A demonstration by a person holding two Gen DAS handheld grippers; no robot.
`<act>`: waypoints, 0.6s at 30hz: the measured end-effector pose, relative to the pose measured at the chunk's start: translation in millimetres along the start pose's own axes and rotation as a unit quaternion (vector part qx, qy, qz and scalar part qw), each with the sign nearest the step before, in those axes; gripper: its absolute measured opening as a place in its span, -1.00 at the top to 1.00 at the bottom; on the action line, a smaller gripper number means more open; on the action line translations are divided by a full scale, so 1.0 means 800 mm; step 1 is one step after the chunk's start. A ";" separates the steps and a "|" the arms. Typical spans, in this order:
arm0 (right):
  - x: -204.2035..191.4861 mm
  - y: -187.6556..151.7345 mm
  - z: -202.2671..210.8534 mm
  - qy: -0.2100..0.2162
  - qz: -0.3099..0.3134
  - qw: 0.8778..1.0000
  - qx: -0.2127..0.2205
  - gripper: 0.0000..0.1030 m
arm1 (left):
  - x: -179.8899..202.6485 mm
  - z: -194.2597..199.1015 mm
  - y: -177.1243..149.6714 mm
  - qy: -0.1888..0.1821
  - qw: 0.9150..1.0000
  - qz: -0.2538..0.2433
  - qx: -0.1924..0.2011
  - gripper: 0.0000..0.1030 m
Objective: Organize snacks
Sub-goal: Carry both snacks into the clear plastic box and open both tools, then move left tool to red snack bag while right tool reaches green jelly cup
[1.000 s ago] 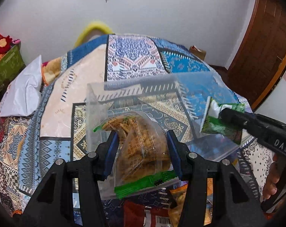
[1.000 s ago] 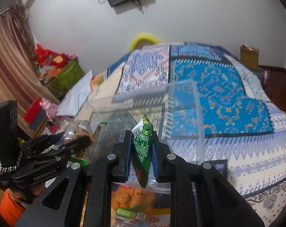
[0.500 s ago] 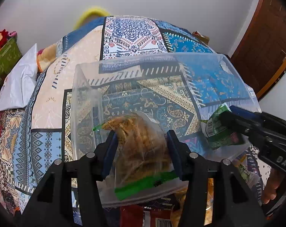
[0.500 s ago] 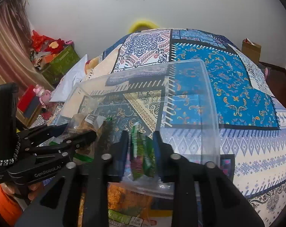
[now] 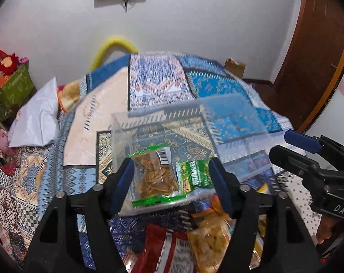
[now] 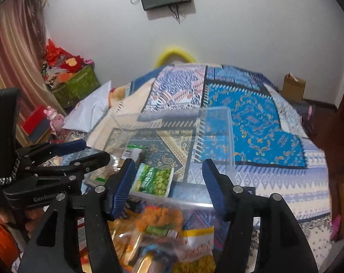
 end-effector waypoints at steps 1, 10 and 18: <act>-0.002 -0.002 0.007 -0.001 0.002 1.000 0.004 -0.18 | 0.001 0.014 -0.003 -0.001 1.000 -0.001 0.008 -0.36; -0.020 -0.036 0.087 -0.011 0.019 0.999 0.044 -0.36 | 0.003 0.095 -0.051 0.006 0.999 -0.009 0.041 -0.60; -0.021 -0.087 0.102 -0.028 0.021 0.999 0.027 -0.37 | -0.003 0.112 -0.108 0.016 0.999 -0.019 0.020 -0.60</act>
Point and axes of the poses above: each gripper's, at about its wrist camera, not at the fingertips, and z roughly against the way its jaws point, x to its right, y to its top, the point moved 1 cm from there along -z, roughly the way its jaws point, and after that the axes turned 6 degrees about -x, right-handed, at the moved point
